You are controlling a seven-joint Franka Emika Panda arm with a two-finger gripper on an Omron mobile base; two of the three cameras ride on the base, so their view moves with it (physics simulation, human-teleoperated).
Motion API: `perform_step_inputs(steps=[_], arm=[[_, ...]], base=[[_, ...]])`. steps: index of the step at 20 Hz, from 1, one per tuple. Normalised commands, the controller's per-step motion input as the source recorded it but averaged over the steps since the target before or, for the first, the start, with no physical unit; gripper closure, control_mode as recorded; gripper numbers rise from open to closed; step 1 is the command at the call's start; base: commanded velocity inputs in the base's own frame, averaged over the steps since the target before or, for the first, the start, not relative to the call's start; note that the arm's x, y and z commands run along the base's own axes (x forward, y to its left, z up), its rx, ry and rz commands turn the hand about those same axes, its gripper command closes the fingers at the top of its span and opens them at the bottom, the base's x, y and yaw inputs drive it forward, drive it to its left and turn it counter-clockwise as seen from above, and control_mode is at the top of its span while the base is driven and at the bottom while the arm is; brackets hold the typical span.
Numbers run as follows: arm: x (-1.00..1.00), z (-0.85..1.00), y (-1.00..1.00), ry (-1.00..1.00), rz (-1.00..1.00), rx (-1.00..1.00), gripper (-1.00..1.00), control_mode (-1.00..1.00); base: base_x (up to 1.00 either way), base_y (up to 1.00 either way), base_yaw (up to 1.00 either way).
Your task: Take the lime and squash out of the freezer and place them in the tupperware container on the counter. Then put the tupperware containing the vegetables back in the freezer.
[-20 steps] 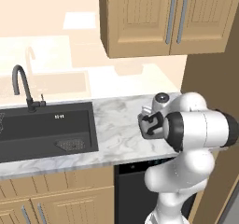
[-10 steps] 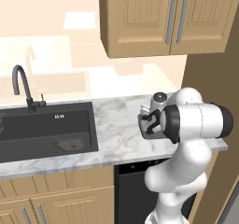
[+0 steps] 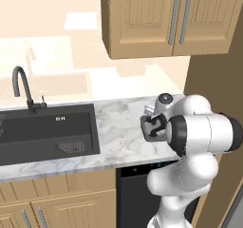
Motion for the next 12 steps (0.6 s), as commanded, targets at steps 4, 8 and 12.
perform_step_inputs(steps=[4, 8, 12], arm=[[-0.63, 0.78, 0.0, -0.22, 0.0, 0.0, -1.0, -1.0], [-0.6, 1.0, 0.0, -0.22, 0.01, 0.0, -1.0, -1.0], [-0.5, 1.0, 0.0, -0.16, 0.04, 0.0, -1.0, -1.0]], base=[[0.0, 0.0, 0.0], [0.0, 0.0, 0.0], [0.0, 0.0, 0.0]])
